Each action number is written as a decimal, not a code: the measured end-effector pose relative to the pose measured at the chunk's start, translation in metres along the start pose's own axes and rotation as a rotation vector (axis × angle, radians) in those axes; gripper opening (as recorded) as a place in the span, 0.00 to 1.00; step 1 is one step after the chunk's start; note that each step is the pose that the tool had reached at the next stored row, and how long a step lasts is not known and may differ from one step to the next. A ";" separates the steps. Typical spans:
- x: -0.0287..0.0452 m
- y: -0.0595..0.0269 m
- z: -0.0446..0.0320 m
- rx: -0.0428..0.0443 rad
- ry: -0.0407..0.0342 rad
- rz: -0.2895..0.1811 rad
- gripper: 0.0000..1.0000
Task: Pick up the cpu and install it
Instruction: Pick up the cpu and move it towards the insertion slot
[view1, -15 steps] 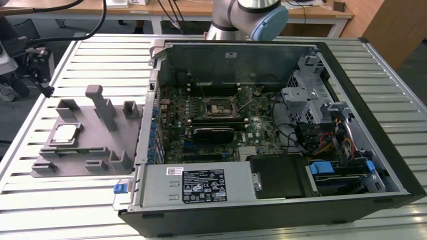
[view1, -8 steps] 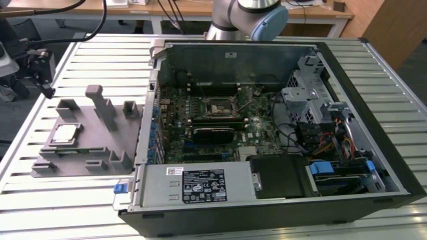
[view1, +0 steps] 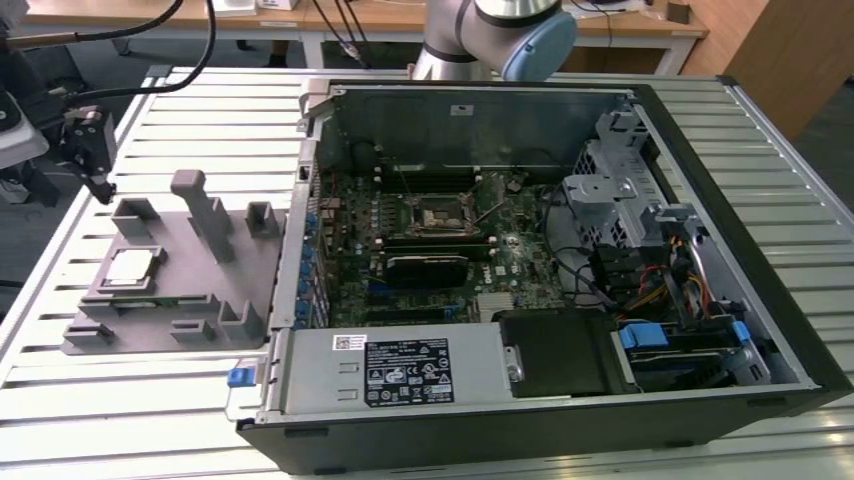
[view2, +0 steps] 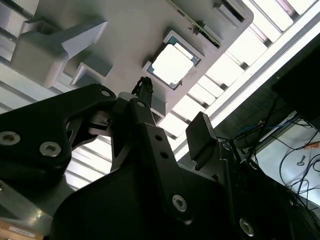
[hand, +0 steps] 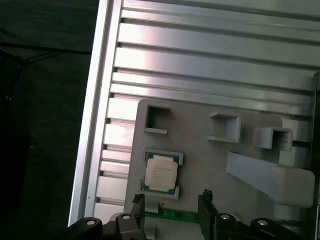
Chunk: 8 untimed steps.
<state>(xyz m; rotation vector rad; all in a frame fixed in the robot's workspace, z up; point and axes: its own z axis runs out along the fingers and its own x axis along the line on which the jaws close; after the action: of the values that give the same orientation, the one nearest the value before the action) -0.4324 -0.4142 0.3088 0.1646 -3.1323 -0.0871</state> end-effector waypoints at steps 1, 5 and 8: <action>0.0004 -0.0001 0.0018 0.0000 -0.0002 0.002 0.55; 0.0015 -0.0004 0.0102 0.0017 -0.0024 0.043 0.55; 0.0026 -0.0006 0.0157 0.0046 -0.0033 0.065 0.56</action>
<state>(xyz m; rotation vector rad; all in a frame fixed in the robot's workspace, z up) -0.4350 -0.4141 0.2931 0.0622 -3.1379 -0.0799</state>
